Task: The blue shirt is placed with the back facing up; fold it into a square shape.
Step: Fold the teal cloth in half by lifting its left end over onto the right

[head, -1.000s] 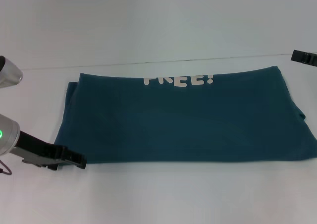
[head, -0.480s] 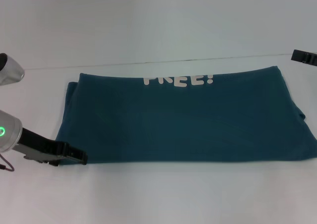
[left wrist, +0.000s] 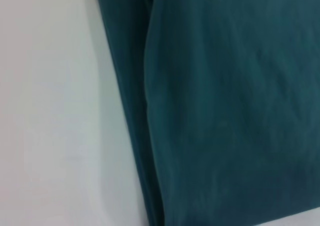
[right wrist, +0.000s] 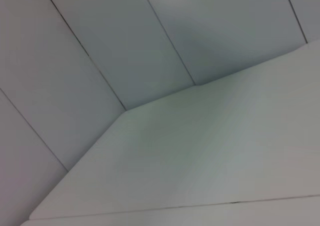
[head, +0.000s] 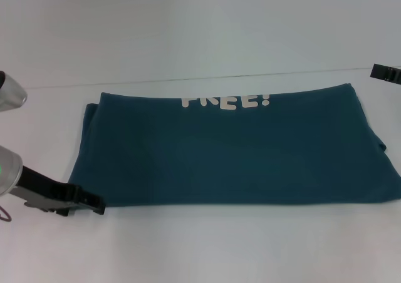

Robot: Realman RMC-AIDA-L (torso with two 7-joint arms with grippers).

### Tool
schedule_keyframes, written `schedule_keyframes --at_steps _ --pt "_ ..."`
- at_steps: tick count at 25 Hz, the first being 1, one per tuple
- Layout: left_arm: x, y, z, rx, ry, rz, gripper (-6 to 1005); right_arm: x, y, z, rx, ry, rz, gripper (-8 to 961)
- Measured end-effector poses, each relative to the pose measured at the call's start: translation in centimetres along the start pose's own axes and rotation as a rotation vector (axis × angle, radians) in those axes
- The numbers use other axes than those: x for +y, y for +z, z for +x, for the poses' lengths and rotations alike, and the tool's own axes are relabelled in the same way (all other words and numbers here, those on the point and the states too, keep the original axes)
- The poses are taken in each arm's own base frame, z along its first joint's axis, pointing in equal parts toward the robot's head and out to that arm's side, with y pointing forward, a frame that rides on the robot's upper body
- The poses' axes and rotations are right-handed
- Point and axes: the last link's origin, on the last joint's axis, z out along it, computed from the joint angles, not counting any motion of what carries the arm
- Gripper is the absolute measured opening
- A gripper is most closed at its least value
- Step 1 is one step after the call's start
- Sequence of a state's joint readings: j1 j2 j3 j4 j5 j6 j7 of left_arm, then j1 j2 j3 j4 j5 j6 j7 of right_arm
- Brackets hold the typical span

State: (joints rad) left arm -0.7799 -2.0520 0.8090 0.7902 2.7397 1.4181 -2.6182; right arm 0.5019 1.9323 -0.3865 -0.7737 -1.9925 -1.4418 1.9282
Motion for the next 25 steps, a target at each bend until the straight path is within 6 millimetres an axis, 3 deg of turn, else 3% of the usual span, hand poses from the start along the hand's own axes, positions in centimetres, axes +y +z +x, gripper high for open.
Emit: schedule_keyframes --at_steps 25 --pt "-0.37 0.18 0.54 0.027 -0.014 0.050 877 0.06 0.05 0.20 0.000 0.006 -0.003 905"
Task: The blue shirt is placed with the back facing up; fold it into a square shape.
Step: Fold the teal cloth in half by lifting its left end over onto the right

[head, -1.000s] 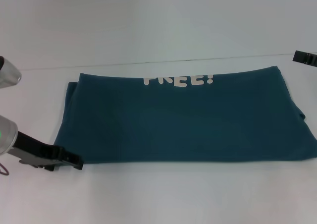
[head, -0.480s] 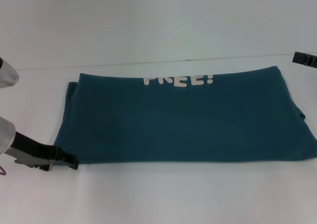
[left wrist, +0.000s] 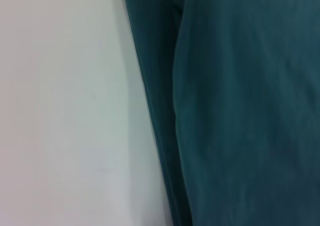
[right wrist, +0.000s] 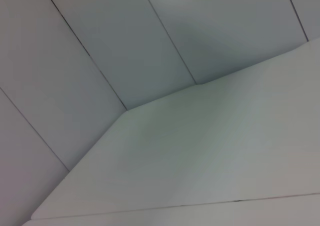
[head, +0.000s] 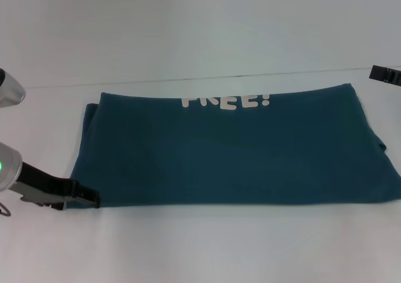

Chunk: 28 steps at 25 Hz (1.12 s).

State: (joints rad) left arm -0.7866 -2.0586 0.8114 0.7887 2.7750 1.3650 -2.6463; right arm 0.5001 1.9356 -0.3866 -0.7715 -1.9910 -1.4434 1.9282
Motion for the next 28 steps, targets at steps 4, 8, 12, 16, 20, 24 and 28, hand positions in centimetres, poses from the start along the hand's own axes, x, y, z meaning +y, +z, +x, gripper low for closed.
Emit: schedule_keyframes --at_steps 4,8,12,16,20,24,28 --pt "-0.1 0.0 0.2 0.011 -0.007 0.006 877 0.0 0.0 0.0 0.000 -0.001 0.001 905" --pt "-0.1 0.1 0.1 0.012 -0.009 0.007 878 0.0 0.0 0.0 0.000 -0.001 0.001 905" --pt "-0.1 0.3 0.1 0.014 -0.011 0.007 878 0.0 0.0 -0.1 0.000 -0.002 0.001 905" --pt "0.0 0.4 0.1 0.015 -0.011 0.006 878 0.0 0.0 -0.1 -0.001 -0.002 0.001 905" --pt "0.1 0.5 0.0 0.014 -0.012 -0.002 878 0.0 0.0 -0.2 -0.001 -0.004 0.001 905" --pt "0.5 0.5 0.1 0.006 -0.004 -0.012 877 0.0 0.1 -0.2 -0.002 -0.005 0.000 905" --pt "0.9 0.5 0.3 0.000 0.005 -0.021 878 0.0 0.1 -0.2 -0.002 -0.005 -0.001 905"
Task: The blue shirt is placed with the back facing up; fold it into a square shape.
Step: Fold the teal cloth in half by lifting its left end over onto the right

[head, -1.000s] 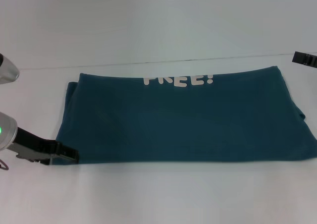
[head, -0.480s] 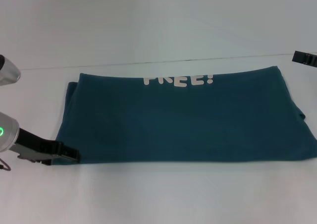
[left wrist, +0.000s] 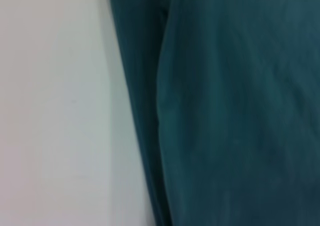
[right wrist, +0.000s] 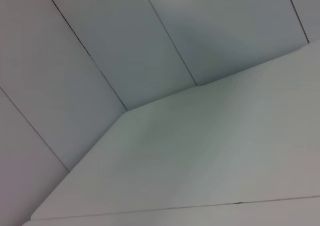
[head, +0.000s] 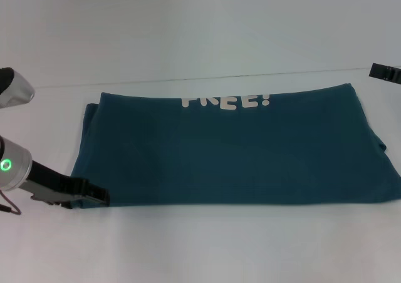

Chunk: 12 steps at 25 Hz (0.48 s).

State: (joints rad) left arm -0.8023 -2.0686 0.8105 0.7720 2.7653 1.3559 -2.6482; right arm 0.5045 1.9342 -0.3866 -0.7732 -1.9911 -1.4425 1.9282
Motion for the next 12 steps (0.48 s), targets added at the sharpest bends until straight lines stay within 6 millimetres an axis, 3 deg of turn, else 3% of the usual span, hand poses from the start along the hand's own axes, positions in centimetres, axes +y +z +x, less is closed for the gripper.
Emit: schedule_keyframes --at_steps 12 --pt "1.2 -0.2 0.9 0.022 0.016 -0.045 877 -0.1 -0.2 0.1 0.001 0.003 0.005 904"
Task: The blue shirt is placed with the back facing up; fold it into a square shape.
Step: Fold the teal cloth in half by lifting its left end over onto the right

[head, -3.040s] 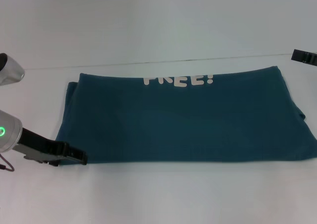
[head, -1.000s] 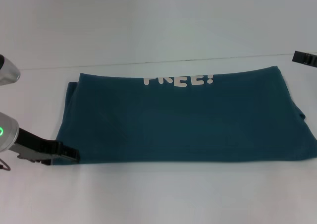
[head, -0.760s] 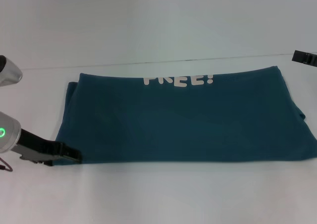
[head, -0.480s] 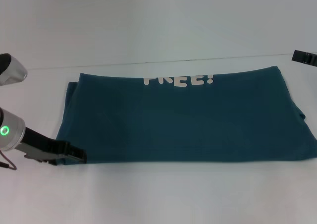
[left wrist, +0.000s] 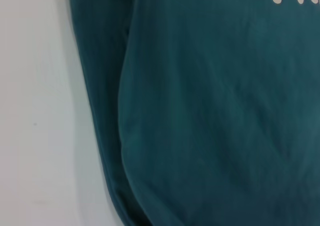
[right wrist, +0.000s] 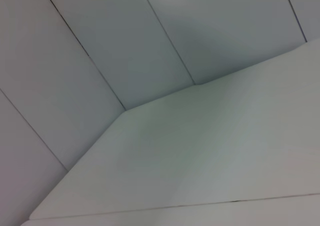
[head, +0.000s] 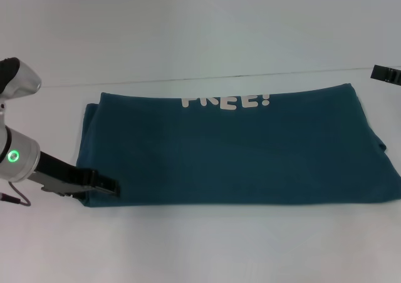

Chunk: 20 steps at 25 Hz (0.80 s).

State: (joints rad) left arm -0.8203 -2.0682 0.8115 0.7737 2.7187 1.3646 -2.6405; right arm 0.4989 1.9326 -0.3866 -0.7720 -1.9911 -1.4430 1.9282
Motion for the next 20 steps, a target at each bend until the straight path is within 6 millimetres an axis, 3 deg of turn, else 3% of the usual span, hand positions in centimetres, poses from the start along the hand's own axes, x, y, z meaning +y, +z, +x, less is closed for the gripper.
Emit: schedule_keyframes --at_steps 20 --pt "-2.1 -0.9 -0.7 0.001 -0.030 0.065 877 0.0 0.2 -0.2 -0.003 -0.002 0.001 904"
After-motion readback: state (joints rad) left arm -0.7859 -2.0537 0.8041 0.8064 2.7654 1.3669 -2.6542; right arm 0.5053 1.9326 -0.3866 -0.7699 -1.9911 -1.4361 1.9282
